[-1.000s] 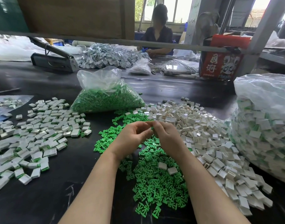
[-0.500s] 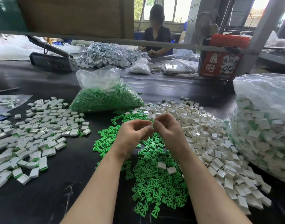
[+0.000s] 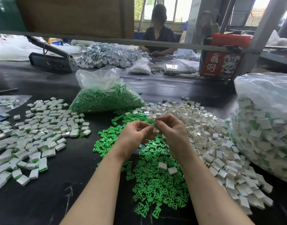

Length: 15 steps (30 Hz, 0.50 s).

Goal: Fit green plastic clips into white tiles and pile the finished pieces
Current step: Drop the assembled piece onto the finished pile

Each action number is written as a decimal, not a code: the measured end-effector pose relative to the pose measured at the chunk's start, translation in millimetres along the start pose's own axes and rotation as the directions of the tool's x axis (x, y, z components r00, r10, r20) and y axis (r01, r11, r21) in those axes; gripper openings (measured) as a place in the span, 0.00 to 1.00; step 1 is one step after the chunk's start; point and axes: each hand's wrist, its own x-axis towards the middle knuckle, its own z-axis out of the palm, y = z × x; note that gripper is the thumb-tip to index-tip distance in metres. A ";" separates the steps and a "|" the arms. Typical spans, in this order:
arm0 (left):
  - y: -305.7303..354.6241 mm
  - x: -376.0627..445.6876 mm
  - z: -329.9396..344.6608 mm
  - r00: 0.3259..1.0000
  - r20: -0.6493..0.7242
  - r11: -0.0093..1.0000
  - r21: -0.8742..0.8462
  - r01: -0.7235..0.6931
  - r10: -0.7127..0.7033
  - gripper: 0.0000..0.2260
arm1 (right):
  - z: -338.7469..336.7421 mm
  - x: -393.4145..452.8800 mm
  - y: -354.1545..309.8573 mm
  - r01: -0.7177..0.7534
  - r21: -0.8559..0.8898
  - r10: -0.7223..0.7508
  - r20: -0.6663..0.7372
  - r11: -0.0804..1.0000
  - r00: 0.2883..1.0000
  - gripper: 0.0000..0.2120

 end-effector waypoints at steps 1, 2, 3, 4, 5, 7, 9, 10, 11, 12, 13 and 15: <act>0.2 -0.5 0.0 1.000 0.027 0.998 0.067 0.000 -0.001 0.06 | -0.7 0.1 -0.1 0.001 -0.001 -0.001 0.002 1.000 1.000 0.03; 0.4 -1.0 -0.1 0.999 0.051 0.993 0.121 -0.012 0.006 0.07 | -1.3 0.2 0.1 0.001 -0.009 -0.001 0.007 1.000 1.000 0.03; 0.4 -1.6 0.1 0.997 0.067 0.988 0.153 -0.035 0.025 0.07 | -2.2 0.3 0.4 0.004 -0.023 -0.004 0.012 1.000 1.000 0.04; 0.3 -2.3 0.0 0.996 0.072 0.984 0.169 -0.061 0.050 0.07 | -3.2 0.5 0.7 0.012 -0.051 -0.011 0.016 0.999 1.000 0.06; 0.2 -2.6 -0.2 0.995 0.067 0.980 0.178 -0.085 0.074 0.07 | -4.1 1.1 0.8 0.027 -0.098 -0.025 0.020 0.995 0.999 0.07; -0.5 -3.0 -1.6 0.993 0.048 0.975 0.190 -0.114 0.107 0.07 | -6.4 1.6 1.2 0.055 -0.200 -0.047 0.045 0.978 0.998 0.07; -2.1 -2.2 -3.2 0.992 0.047 0.970 0.208 -0.124 0.117 0.07 | -8.2 2.0 1.9 0.047 -0.246 -0.029 0.077 0.968 0.997 0.06; -2.8 -1.5 -4.2 0.992 0.056 0.966 0.226 -0.125 0.115 0.07 | -9.0 2.5 2.5 0.032 -0.249 -0.012 0.081 0.968 0.997 0.06; -3.4 -0.7 -4.7 0.991 0.074 0.959 0.254 -0.125 0.109 0.08 | -9.6 3.0 3.0 0.018 -0.249 0.002 0.078 0.968 0.997 0.06; -4.0 -0.3 -4.8 0.990 0.097 0.951 0.284 -0.123 0.099 0.08 | -9.5 3.4 3.3 0.005 -0.247 0.014 0.075 0.969 0.997 0.07; -4.8 0.0 -4.0 0.989 0.122 0.944 0.307 -0.120 0.085 0.08 | -9.1 3.6 3.5 -0.008 -0.242 0.027 0.075 0.970 0.997 0.07; -6.1 0.0 -1.5 0.985 0.156 0.944 0.308 -0.116 0.070 0.07 | -7.3 4.0 3.4 -0.037 -0.200 0.051 0.067 0.979 0.996 0.08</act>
